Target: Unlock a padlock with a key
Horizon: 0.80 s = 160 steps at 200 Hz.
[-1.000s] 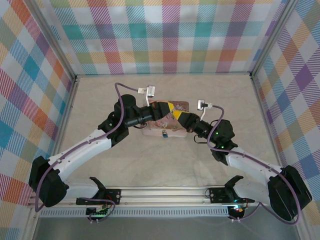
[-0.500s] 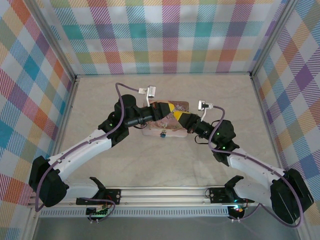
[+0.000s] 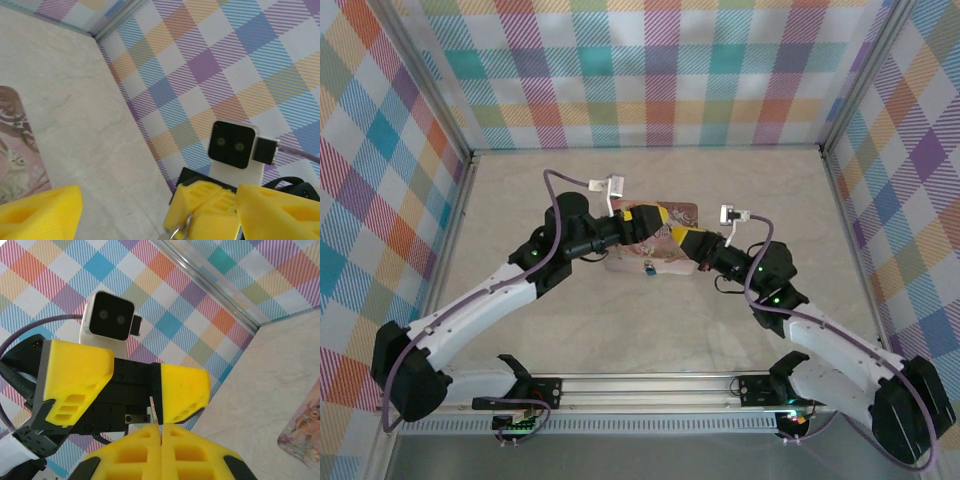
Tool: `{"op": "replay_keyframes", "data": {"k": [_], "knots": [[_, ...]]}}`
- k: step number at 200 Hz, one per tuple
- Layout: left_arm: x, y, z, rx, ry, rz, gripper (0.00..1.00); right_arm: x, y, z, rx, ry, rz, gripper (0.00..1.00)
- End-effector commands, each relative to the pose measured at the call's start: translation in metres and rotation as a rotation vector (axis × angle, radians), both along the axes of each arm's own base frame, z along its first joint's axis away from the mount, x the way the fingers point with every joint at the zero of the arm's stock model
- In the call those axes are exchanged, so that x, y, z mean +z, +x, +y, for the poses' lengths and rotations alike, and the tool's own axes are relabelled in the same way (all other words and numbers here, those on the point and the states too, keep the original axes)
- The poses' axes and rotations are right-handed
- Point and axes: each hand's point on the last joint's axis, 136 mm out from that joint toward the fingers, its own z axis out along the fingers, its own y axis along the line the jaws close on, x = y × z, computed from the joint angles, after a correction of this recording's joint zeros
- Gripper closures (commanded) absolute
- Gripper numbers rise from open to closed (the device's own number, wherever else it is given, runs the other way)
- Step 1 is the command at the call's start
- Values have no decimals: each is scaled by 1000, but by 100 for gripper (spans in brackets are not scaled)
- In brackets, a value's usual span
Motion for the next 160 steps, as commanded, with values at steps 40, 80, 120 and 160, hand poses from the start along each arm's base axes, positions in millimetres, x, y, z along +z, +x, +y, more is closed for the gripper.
{"op": "replay_keyframes", "data": {"k": [40,80,120,160], "knots": [[-74,-8,57,180,245,75,13,-29,12,-35,-167,-199,81,100],[-122,-15,72,221,312,155,9,-54,17,-54,-243,-287,143,100],[-162,-11,70,225,355,197,7,-72,26,-68,-313,-367,174,100],[-179,7,58,233,377,195,7,-81,36,-71,-345,-433,181,100]]}}
